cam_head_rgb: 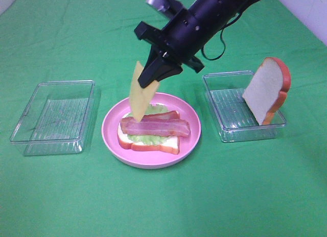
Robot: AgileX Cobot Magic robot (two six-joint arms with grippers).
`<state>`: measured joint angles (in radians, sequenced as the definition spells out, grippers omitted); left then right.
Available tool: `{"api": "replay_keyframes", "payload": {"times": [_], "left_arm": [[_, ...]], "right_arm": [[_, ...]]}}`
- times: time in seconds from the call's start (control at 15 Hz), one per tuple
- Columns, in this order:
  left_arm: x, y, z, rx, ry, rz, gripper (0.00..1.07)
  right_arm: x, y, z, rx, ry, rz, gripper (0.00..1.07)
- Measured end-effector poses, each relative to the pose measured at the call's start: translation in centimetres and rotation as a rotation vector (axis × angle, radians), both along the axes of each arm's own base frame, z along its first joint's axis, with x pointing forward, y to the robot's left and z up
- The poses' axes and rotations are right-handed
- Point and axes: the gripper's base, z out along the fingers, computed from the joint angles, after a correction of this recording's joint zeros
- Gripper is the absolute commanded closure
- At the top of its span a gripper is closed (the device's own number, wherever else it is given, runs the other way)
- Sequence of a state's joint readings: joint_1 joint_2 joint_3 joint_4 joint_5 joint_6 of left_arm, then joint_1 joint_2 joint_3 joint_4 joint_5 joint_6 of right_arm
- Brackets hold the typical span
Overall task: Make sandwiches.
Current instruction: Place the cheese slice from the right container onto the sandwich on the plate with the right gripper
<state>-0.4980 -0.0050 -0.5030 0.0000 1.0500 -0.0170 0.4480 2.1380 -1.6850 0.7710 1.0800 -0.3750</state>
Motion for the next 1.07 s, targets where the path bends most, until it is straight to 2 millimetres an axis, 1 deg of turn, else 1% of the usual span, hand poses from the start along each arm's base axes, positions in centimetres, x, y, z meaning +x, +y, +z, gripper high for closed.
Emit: {"api": "replay_keyframes", "payload": {"times": [0.13, 0.2, 0.27, 0.4, 0.53, 0.6, 0.67, 0.73, 0.8, 0.87, 0.93, 1.0, 1.07], "left_arm": [[0.0, 0.0, 0.0, 0.000, 0.000, 0.000, 0.26], [0.0, 0.0, 0.0, 0.000, 0.000, 0.000, 0.26], [0.0, 0.0, 0.0, 0.000, 0.000, 0.000, 0.26], [0.0, 0.0, 0.0, 0.000, 0.000, 0.000, 0.26], [0.0, 0.0, 0.0, 0.000, 0.000, 0.000, 0.26], [0.0, 0.0, 0.0, 0.000, 0.000, 0.000, 0.26], [0.0, 0.0, 0.0, 0.000, 0.000, 0.000, 0.26], [0.0, 0.0, 0.0, 0.000, 0.000, 0.000, 0.26], [0.0, 0.0, 0.0, 0.000, 0.000, 0.000, 0.26], [0.0, 0.0, 0.0, 0.000, 0.000, 0.000, 0.26], [0.0, 0.0, 0.0, 0.000, 0.000, 0.000, 0.26], [0.0, 0.0, 0.0, 0.000, 0.000, 0.000, 0.26], [0.0, 0.0, 0.0, 0.000, 0.000, 0.000, 0.26]], "right_arm": [[-0.4, 1.8, -2.4, -0.015, 0.025, 0.019, 1.07], [-0.3, 1.9, -3.7, -0.039, 0.054, 0.000, 1.07], [0.0, 1.6, -4.5, -0.080, 0.054, -0.025, 1.07], [0.6, 0.9, -5.1, -0.181, 0.027, -0.096, 1.07], [0.9, 0.5, -5.4, -0.240, 0.018, -0.140, 1.07], [1.0, 0.2, -5.5, -0.272, 0.011, -0.165, 0.99], [1.0, 0.2, -5.5, -0.272, 0.011, -0.165, 0.99], [1.1, 0.1, -5.6, -0.284, 0.010, -0.174, 0.92], [1.1, -0.1, -5.7, -0.312, 0.018, -0.209, 0.61], [1.2, -0.1, -5.5, -0.319, 0.024, -0.218, 0.44], [1.4, 0.0, -4.9, -0.322, 0.022, -0.206, 0.33], [1.5, 0.0, -4.2, -0.330, 0.028, -0.191, 0.33], [1.5, 0.0, -4.2, -0.330, 0.028, -0.191, 0.33]]}}
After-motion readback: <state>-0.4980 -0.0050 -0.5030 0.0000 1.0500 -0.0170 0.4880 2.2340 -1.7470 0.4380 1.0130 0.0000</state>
